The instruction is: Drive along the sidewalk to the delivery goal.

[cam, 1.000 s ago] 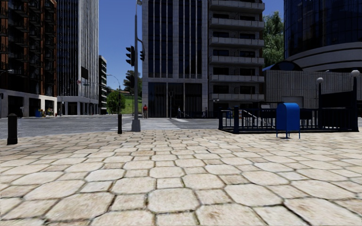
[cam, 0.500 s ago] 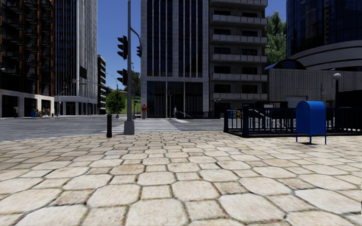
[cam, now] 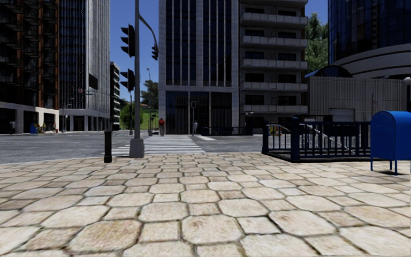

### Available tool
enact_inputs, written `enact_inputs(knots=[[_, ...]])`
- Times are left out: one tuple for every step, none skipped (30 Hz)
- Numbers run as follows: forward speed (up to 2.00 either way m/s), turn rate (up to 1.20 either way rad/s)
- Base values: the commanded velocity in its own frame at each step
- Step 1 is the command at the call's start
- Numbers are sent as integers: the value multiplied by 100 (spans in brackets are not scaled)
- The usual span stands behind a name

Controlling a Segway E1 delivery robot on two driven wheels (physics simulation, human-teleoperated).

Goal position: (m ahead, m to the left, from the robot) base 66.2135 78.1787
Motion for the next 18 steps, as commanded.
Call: enact_inputs(knots=[[200,0],[200,4],[200,19],[200,43],[200,70],[200,70],[200,89],[200,96],[200,90],[200,14],[200,0],[200,0],[200,0],[200,0],[200,0],[200,0],[200,0],[200,0]])
